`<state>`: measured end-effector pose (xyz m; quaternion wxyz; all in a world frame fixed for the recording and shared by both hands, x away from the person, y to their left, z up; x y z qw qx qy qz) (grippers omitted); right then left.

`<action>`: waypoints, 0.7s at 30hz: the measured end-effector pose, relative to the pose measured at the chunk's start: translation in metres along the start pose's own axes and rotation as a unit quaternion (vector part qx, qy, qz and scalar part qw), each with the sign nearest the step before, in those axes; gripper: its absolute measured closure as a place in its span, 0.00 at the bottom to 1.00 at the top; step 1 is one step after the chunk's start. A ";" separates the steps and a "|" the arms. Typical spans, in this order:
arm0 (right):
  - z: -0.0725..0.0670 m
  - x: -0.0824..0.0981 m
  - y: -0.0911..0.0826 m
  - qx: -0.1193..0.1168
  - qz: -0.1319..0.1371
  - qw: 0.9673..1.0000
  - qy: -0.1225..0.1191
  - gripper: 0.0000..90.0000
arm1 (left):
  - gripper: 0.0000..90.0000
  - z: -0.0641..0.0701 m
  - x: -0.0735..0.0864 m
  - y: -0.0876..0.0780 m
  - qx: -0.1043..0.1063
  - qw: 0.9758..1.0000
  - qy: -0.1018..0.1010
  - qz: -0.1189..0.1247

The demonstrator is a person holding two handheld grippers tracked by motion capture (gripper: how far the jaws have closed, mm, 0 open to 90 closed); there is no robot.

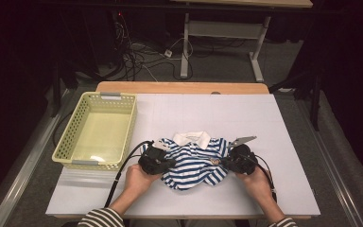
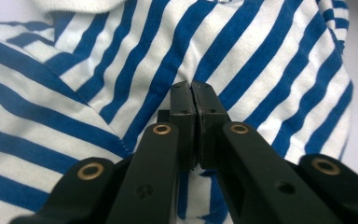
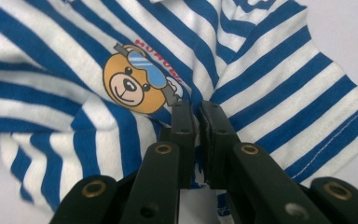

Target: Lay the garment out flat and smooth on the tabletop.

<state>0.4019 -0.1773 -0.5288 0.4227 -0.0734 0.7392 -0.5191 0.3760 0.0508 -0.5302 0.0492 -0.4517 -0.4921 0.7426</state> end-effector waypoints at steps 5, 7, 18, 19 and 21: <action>-0.010 0.010 -0.006 -0.012 -0.010 1.000 -0.006 0.95 | 0.95 0.013 0.008 -0.011 0.008 1.000 0.016 -0.012; -0.016 0.013 -0.007 -0.015 -0.014 1.000 -0.011 0.95 | 0.95 0.017 0.011 -0.016 0.008 1.000 0.019 -0.012; 0.008 -0.006 -0.026 0.012 0.060 0.998 0.014 0.77 | 0.64 -0.026 0.001 -0.016 -0.078 0.996 -0.035 0.033; 0.016 -0.006 -0.025 0.019 0.058 0.998 0.026 0.77 | 0.63 -0.030 0.001 -0.013 -0.083 0.995 -0.042 0.031; 0.029 -0.004 -0.021 0.036 0.050 0.997 0.043 0.76 | 0.61 -0.036 0.003 -0.009 -0.087 0.995 -0.051 0.023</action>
Point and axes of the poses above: each handheld gripper's, and its own axes: y roughly forward along the jaws, x roughly out of its underside, z roughly to its right, the point moved 8 cm from there along y, roughly forward along the jaws, and after that the axes turned 8 degrees about -x, right-handed, at the moved point
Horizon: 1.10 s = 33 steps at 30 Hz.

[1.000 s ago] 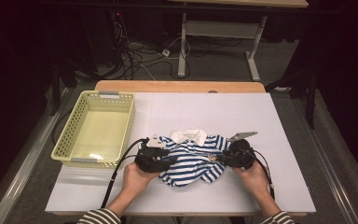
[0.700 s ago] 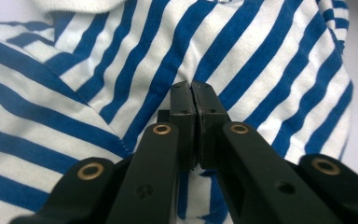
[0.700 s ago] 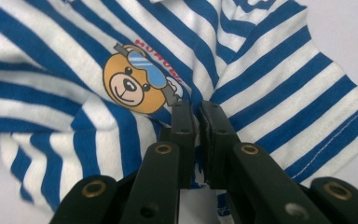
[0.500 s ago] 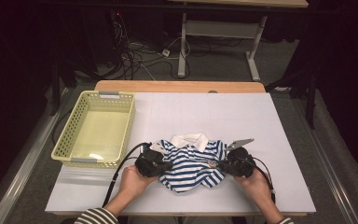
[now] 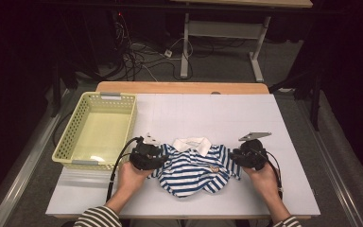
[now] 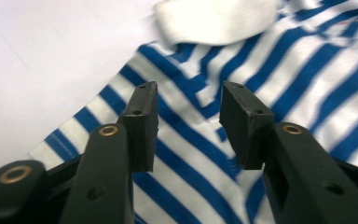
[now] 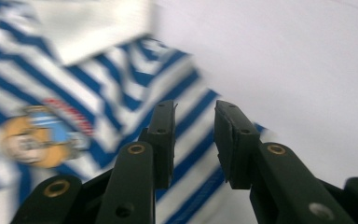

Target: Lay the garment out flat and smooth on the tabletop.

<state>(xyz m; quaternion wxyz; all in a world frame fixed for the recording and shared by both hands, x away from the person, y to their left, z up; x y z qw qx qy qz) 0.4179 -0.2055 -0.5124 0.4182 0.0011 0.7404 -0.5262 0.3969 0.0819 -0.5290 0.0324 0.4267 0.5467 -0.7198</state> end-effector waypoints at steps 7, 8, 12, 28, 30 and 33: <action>0.011 0.007 0.013 0.015 -0.026 0.999 0.015 0.70 | 0.57 -0.004 0.006 0.014 -0.021 0.999 0.011 -0.026; 0.009 0.007 0.014 0.014 -0.028 0.999 0.011 0.71 | 0.58 -0.004 0.006 0.014 -0.021 0.999 0.011 -0.024; -0.002 0.008 0.016 0.010 -0.039 0.999 -0.018 0.96 | 0.70 -0.002 0.007 0.014 -0.014 1.000 0.015 -0.020; 0.030 0.013 -0.008 0.044 -0.017 0.999 0.016 0.99 | 0.96 -0.004 0.007 0.007 -0.005 0.999 0.004 -0.034; 0.025 0.011 -0.007 0.038 -0.013 0.999 0.010 0.91 | 0.95 -0.005 0.005 0.003 -0.003 1.000 0.001 -0.019; 0.012 0.001 -0.008 0.008 0.010 1.000 0.002 0.81 | 0.78 -0.002 -0.003 -0.001 0.010 1.000 0.000 0.009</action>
Point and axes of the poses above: each handheld gripper's, and its own axes: y roughly forward along the jaws, x roughly out of its underside, z roughly to its right, the point moved 8 cm from there along y, roughly forward along the jaws, and after that the axes turned 8 degrees about -x, right-handed, at the moved point
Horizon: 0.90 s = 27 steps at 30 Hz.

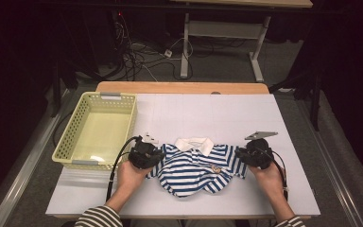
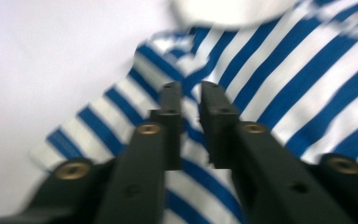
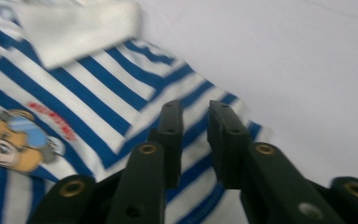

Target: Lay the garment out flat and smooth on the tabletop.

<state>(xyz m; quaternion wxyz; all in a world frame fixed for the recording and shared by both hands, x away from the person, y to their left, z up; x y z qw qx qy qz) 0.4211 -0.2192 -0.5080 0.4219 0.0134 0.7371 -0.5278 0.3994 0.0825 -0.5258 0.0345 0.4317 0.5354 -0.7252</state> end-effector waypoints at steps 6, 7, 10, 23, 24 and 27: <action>-0.008 -0.012 0.012 -0.010 -0.001 1.000 -0.005 0.65 | 0.60 0.006 -0.014 0.010 -0.002 1.000 0.004 -0.002; -0.008 -0.014 0.014 -0.011 -0.001 1.000 -0.002 0.64 | 0.57 0.006 -0.016 0.014 -0.003 1.000 0.003 -0.006; -0.008 -0.020 0.022 -0.020 -0.004 1.000 0.001 0.60 | 0.52 0.005 -0.022 0.024 -0.009 1.000 0.004 -0.019; -0.015 -0.024 0.050 -0.047 -0.050 0.998 -0.006 0.48 | 0.43 0.003 -0.025 0.043 -0.019 0.998 0.015 -0.054; -0.018 -0.024 0.050 -0.049 -0.054 0.997 -0.011 0.50 | 0.45 0.003 -0.024 0.043 -0.022 0.998 0.019 -0.054; -0.025 -0.023 0.051 -0.037 -0.064 0.997 -0.033 0.59 | 0.58 0.005 -0.023 0.041 -0.017 0.998 0.027 -0.057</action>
Point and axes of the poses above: each handheld gripper's, and its own axes: y roughly forward along the jaws, x roughly out of its underside, z roughly to its right, the point moved 8 cm from there along y, roughly forward along the jaws, and after that the axes turned 8 degrees about -x, right-handed, at the moved point
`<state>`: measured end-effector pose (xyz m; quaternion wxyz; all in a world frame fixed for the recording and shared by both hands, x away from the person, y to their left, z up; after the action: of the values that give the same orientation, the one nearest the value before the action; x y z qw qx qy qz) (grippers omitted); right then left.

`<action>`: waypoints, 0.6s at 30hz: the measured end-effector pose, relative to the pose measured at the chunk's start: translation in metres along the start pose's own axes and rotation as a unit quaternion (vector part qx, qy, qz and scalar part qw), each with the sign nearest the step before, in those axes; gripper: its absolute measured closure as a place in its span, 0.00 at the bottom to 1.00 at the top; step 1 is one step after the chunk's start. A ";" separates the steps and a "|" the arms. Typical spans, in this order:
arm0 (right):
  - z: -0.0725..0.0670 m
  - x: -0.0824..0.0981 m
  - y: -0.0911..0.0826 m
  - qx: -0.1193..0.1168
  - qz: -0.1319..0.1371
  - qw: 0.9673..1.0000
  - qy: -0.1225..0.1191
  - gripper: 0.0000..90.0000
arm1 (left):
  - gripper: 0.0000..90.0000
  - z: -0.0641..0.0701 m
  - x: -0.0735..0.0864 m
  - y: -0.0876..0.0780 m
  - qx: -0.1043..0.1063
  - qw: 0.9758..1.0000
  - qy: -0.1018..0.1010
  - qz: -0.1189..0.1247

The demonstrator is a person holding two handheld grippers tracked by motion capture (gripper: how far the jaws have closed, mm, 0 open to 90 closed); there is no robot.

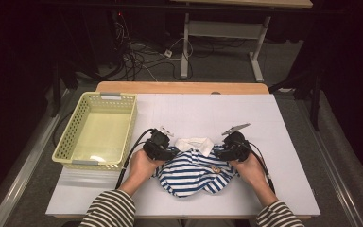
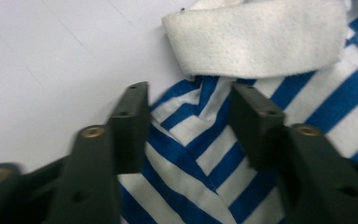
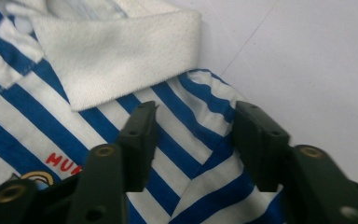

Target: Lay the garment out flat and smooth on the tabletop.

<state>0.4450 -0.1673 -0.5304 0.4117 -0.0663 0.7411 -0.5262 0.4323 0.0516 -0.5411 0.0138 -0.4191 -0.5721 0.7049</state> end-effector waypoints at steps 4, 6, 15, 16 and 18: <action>-0.006 0.000 -0.001 0.011 -0.013 1.000 -0.020 0.82 | 0.78 0.003 0.001 -0.001 0.001 1.000 0.016 -0.007; -0.007 0.000 -0.001 0.008 -0.018 0.999 -0.025 0.93 | 0.85 0.005 0.001 -0.002 0.008 1.000 0.018 -0.009; -0.002 -0.009 -0.010 0.021 -0.001 0.999 -0.035 0.97 | 0.89 -0.004 -0.011 -0.010 -0.002 1.000 0.017 0.005; 0.000 -0.011 -0.012 0.024 0.004 0.999 -0.032 0.97 | 0.89 -0.007 -0.014 -0.012 -0.007 1.000 0.018 0.009; 0.003 -0.017 -0.016 0.032 0.013 0.999 -0.031 0.97 | 0.89 -0.011 -0.023 -0.016 -0.016 1.000 0.016 0.021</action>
<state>0.4527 -0.1676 -0.5082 0.4431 -0.0597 0.7113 -0.5423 0.4461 0.0540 -0.5145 0.0018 -0.4422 -0.5741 0.6891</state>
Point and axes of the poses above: each handheld gripper's, and its own axes: y roughly forward along the jaws, x roughly out of its underside, z roughly to its right, the point moved 8 cm from there along y, roughly forward along the jaws, and after that the axes turned 8 degrees about -x, right-handed, at the moved point
